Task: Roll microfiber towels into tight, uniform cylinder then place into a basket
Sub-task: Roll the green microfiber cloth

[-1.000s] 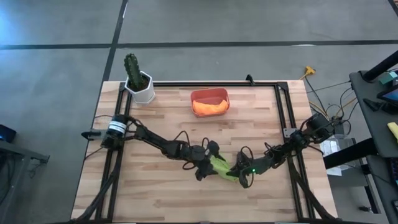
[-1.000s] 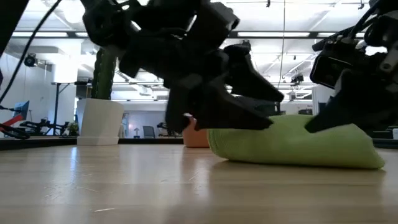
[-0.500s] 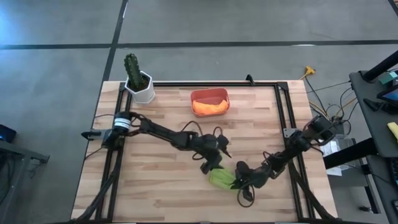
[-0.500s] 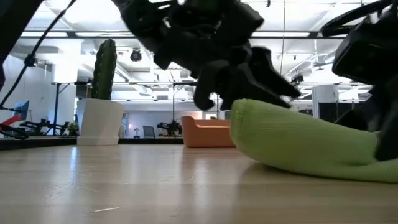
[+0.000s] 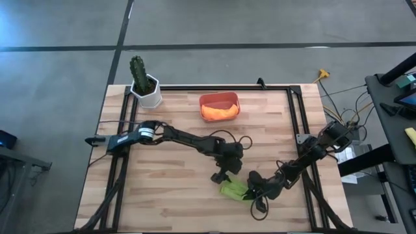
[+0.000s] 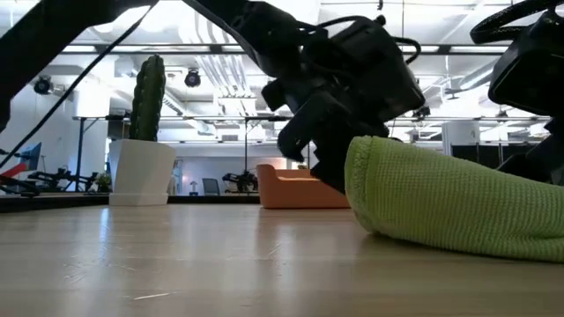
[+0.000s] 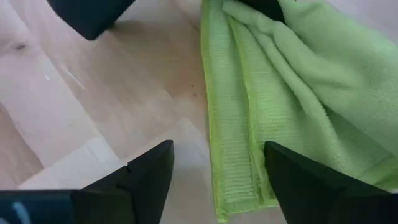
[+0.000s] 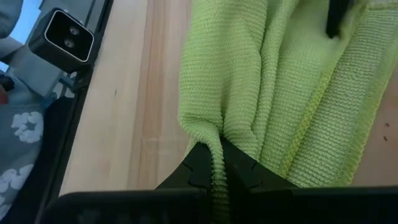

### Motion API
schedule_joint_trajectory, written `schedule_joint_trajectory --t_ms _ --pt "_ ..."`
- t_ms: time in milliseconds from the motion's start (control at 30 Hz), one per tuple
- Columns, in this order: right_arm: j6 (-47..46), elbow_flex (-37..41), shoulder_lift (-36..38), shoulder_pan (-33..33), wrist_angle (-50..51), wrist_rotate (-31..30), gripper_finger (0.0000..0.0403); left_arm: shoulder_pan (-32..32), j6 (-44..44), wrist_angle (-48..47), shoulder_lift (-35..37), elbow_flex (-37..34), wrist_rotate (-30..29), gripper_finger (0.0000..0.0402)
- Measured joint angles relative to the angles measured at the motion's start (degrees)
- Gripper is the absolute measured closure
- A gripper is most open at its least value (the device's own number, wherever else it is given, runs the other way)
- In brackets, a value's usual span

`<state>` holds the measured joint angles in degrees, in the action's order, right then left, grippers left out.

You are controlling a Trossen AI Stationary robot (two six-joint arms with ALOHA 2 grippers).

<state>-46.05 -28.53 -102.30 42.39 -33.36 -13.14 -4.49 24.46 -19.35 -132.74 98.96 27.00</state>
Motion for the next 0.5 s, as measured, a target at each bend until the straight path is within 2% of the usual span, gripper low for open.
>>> schedule_joint_trajectory --t_ms 200,500 --pt "0.73 -0.01 0.04 0.05 0.88 -0.09 0.0394 0.26 -3.4 -0.72 -1.19 2.18 3.34 0.0198" --pt "2.04 -0.03 0.05 0.03 1.29 -0.34 0.0394 -0.96 -5.89 -0.37 -1.14 2.12 4.22 0.0255"
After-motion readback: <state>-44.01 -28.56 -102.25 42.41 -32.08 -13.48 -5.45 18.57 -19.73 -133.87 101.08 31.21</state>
